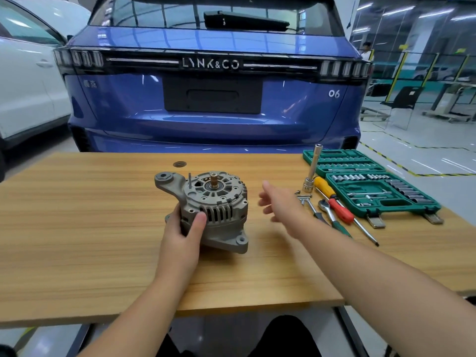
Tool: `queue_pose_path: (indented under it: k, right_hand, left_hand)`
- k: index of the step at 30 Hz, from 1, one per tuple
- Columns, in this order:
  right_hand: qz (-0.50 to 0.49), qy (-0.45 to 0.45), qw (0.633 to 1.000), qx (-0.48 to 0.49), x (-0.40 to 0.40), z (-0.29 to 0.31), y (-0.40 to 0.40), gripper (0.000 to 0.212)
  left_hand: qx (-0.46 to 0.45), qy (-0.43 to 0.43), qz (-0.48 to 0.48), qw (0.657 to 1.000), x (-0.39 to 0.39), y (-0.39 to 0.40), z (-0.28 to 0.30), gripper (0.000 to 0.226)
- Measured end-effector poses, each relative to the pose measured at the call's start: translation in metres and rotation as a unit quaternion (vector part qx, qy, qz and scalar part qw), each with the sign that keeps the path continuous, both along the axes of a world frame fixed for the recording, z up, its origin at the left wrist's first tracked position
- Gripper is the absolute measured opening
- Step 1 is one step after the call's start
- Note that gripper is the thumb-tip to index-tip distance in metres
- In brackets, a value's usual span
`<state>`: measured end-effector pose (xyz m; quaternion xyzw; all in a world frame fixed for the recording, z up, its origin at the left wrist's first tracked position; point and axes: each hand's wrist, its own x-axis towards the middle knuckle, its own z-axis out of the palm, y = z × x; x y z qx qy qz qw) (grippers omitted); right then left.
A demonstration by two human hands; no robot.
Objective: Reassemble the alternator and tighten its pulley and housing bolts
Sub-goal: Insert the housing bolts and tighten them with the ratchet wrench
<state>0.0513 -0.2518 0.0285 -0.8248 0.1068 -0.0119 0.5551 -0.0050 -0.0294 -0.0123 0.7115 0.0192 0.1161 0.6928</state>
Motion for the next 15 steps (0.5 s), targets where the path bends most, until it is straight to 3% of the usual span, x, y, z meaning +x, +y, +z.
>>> queue_pose_path:
  k: [3,6,8,11,15]
  right_hand:
    - [-0.039,-0.062,0.956,-0.285,0.021,0.004,-0.045,0.025]
    - [-0.046,0.01,0.895,-0.443,0.045,0.006,-0.071,0.025]
    - [-0.019,0.081,0.845,-0.529,0.056,0.003,-0.075,0.026]
    - [0.042,0.116,0.772,-0.624,0.066,-0.005,-0.071,0.026]
    - [0.061,0.108,0.732,-0.67,0.073,-0.017,-0.069,0.026]
  left_hand:
    - [0.031,-0.018,0.012,0.999,-0.002,0.001,-0.007,0.026]
    - [0.034,-0.021,0.012,0.999,-0.001,0.0,-0.006,0.027]
    - [0.025,-0.023,0.007,0.999,0.0,0.0,-0.006,0.029]
    - [0.017,-0.022,0.005,1.0,0.001,0.002,-0.007,0.032]
    - [0.016,-0.014,0.008,1.0,0.003,0.004,-0.011,0.032]
